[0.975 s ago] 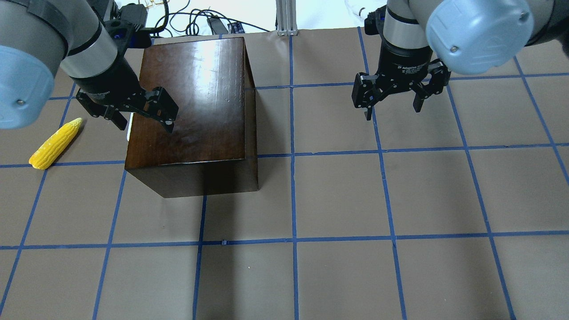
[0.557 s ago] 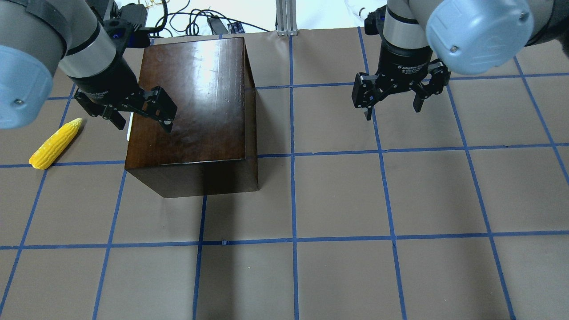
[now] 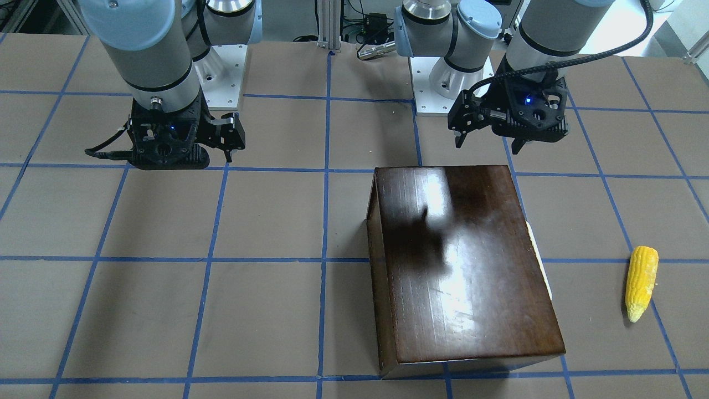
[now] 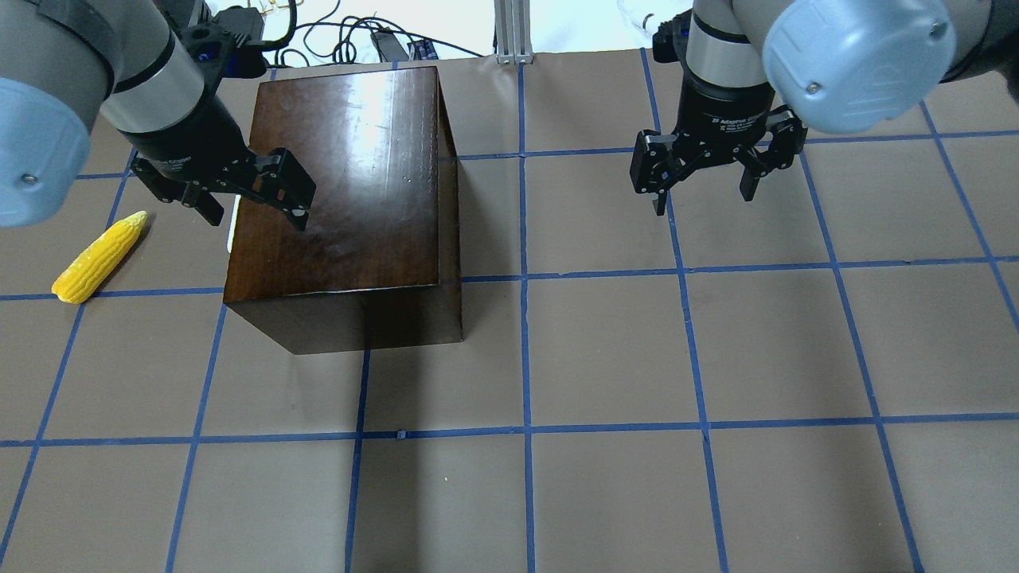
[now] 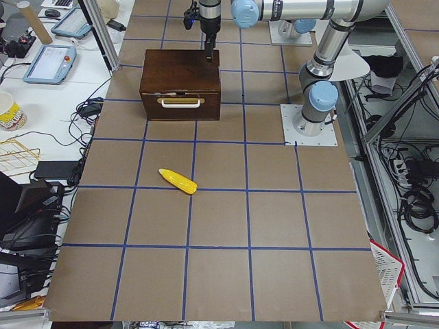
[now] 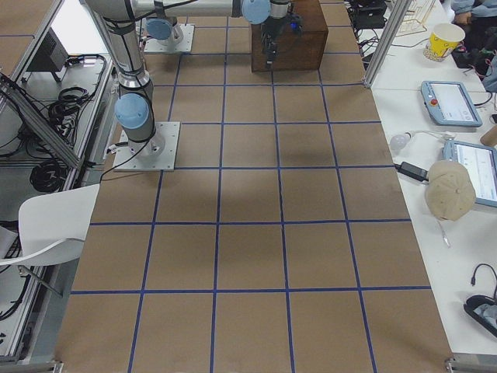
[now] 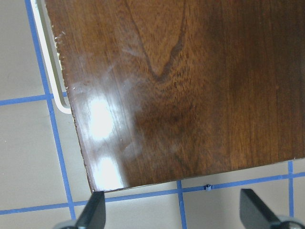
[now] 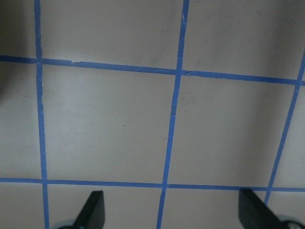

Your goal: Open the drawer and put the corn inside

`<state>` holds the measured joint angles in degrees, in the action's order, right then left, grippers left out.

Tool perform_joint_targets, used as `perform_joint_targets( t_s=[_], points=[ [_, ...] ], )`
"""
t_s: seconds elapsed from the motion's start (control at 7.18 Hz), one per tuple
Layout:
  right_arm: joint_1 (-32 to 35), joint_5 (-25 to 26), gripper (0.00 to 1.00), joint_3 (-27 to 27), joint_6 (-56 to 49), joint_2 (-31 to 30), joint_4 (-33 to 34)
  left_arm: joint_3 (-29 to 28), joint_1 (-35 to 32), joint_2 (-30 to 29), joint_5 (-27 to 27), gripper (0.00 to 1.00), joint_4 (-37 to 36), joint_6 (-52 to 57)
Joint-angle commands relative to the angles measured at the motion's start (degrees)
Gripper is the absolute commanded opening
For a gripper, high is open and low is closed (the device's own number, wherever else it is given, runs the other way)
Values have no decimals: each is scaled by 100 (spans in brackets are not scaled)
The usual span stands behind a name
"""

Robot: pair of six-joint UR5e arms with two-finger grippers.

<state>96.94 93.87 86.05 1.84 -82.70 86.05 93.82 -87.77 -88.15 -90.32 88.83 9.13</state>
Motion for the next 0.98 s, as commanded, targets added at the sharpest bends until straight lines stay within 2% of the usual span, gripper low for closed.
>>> perform_joint_targets(
  t_s=[0.0, 0.84],
  points=[
    [0, 0, 100, 0, 0, 0, 0, -4, -4, -1, -11, 100, -6, 36],
    [0, 0, 100, 0, 0, 0, 0, -4, 5, -1, -205, 100, -15, 45]
  ],
)
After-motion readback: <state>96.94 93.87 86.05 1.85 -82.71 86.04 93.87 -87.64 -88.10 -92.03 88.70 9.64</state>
